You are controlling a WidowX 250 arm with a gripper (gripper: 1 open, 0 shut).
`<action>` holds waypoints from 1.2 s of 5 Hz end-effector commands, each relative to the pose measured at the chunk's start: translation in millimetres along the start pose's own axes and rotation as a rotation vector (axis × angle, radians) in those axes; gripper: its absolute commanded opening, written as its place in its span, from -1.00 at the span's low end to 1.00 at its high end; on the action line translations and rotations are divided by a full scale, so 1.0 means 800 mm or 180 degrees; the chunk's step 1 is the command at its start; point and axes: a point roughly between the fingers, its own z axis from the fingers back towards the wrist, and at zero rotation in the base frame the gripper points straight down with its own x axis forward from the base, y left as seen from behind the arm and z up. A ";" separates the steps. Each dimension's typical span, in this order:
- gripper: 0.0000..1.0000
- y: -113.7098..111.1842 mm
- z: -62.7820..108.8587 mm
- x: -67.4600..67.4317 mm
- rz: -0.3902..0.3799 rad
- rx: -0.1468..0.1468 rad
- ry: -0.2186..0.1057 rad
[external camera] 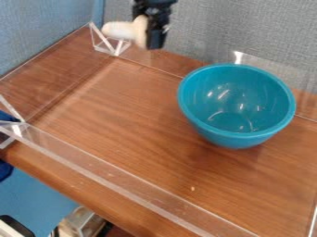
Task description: Put the mushroom in the blue bowl
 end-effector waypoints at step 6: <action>-1.00 -0.115 0.010 0.077 -0.0369 0.0088 -0.0175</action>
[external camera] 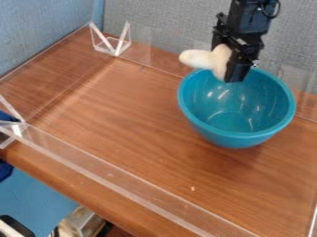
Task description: Put the mushroom in the blue bowl
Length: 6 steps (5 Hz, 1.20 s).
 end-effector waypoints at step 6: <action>1.00 -0.014 0.048 -0.018 0.0172 0.0107 0.0006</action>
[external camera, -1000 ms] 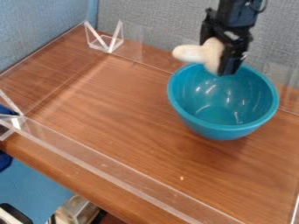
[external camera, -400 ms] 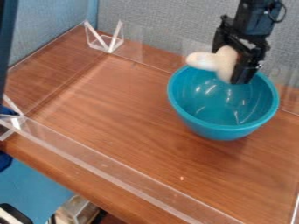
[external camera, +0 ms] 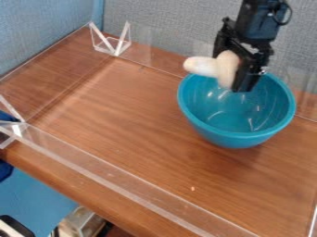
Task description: Put the mushroom in the blue bowl
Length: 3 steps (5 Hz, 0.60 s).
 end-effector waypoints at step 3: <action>1.00 0.039 0.017 0.000 -0.0048 0.0145 -0.0211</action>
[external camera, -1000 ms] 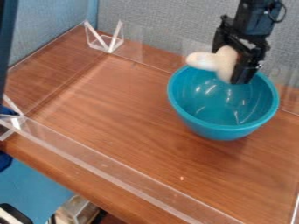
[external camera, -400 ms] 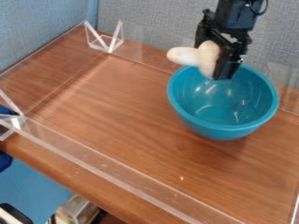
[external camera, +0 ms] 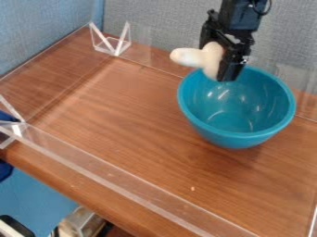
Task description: Put the mushroom in the blue bowl
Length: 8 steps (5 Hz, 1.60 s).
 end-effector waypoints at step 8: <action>-1.00 0.044 0.011 0.006 0.0067 0.0045 -0.0105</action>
